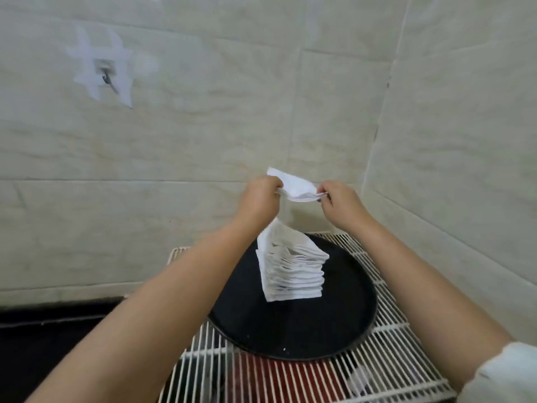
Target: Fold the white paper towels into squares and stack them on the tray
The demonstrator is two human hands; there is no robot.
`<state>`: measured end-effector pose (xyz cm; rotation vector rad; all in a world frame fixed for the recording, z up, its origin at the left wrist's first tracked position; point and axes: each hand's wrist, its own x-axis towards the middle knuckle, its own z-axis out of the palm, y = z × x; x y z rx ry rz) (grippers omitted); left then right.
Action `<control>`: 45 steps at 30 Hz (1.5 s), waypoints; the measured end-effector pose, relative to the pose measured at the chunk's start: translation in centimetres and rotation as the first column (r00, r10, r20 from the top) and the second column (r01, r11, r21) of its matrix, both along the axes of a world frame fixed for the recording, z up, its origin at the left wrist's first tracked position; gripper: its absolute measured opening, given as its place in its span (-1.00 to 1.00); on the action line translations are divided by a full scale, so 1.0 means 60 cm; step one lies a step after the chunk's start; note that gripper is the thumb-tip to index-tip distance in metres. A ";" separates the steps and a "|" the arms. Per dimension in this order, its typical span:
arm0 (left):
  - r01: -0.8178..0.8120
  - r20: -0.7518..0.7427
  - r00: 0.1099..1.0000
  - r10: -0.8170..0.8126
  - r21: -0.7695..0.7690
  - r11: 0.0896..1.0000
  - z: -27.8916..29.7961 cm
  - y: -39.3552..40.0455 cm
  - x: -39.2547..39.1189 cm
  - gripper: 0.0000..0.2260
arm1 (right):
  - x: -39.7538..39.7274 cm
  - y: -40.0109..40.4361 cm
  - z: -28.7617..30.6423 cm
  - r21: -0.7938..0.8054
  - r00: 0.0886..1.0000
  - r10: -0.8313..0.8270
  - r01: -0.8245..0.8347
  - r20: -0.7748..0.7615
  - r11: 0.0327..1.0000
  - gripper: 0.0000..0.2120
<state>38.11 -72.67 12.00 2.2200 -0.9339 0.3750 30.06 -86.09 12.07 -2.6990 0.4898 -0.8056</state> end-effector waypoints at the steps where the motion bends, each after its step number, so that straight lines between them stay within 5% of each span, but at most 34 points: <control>1: 0.001 -0.018 1.000 0.000 0.065 0.998 -0.019 -0.009 -0.007 -0.69 | 0.000 -0.016 -0.023 0.009 0.998 0.029 -0.029 -0.052 1.000 -0.75; 6: 0.022 -0.025 1.000 -0.014 0.334 0.942 -0.087 -0.012 -0.044 -0.68 | -0.025 -0.058 -0.125 0.070 0.947 0.184 -0.171 -0.265 0.983 -0.79; 15: -0.069 0.009 0.997 0.072 0.414 0.907 -0.085 0.025 -0.061 -0.66 | -0.055 -0.047 -0.125 -0.044 0.925 0.199 -0.224 -0.323 0.974 -0.83; 19: -0.253 0.134 0.967 0.215 0.513 0.820 -0.073 0.118 -0.051 -0.61 | -0.042 0.048 -0.072 -0.199 0.924 0.111 -0.194 -0.365 0.961 -0.60; 23: -0.411 0.151 0.901 0.406 0.592 0.693 -0.052 0.314 -0.056 -0.51 | -0.001 0.236 -0.027 -0.189 0.880 0.229 -0.331 -0.417 0.925 -0.47; 30: -0.664 0.193 0.649 0.736 0.615 0.425 -0.046 0.767 -0.137 -0.51 | 0.034 0.686 -0.013 -0.140 0.729 0.501 -0.620 -0.466 0.772 -0.40; 38: -0.789 0.123 0.255 0.959 0.600 0.133 -0.094 1.225 -0.300 -0.52 | 0.003 1.199 -0.062 -0.131 0.402 0.739 -0.908 -0.541 0.398 -0.39; 45: -0.773 0.068 -0.063 0.996 0.628 -0.092 -0.157 1.566 -0.393 -0.53 | -0.032 1.628 -0.121 -0.060 0.082 0.799 -0.997 -0.595 0.057 -0.40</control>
